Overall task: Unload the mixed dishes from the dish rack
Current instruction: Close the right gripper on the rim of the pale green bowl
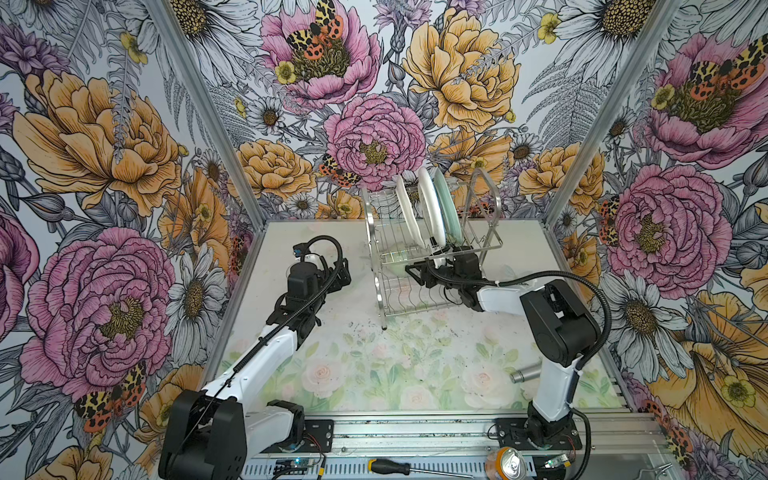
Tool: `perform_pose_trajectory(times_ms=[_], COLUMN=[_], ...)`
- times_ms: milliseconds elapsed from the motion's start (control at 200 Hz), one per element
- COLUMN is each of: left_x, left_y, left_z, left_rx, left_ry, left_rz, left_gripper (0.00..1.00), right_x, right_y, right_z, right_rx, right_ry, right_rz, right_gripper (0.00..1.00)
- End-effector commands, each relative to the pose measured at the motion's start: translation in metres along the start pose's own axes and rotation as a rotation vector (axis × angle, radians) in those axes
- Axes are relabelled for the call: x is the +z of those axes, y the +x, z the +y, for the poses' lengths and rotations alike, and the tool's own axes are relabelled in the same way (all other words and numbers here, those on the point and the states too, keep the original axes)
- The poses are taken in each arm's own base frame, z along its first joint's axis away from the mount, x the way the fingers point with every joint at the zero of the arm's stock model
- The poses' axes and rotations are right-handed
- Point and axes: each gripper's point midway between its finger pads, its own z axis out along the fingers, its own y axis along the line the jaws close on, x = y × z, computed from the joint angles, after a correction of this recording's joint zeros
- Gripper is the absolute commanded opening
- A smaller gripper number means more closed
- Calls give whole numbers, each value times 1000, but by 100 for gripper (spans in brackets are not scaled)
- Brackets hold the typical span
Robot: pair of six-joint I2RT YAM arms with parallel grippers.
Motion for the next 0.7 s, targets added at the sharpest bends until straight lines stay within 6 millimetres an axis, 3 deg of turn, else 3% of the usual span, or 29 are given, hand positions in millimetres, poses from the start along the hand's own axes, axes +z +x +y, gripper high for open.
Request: perform_pose_trajectory(times_ms=[0, 696], left_x=[-2, -9], left_y=[1, -4], left_z=[3, 4], left_rx=[-10, -15], left_ry=[-1, 6], left_rz=[-2, -33], left_gripper=[99, 99], right_x=[8, 23], right_y=[-7, -6], right_z=[5, 5], right_rx=[8, 31], right_ry=[-31, -59], right_rz=[-11, -2], right_gripper=[49, 39])
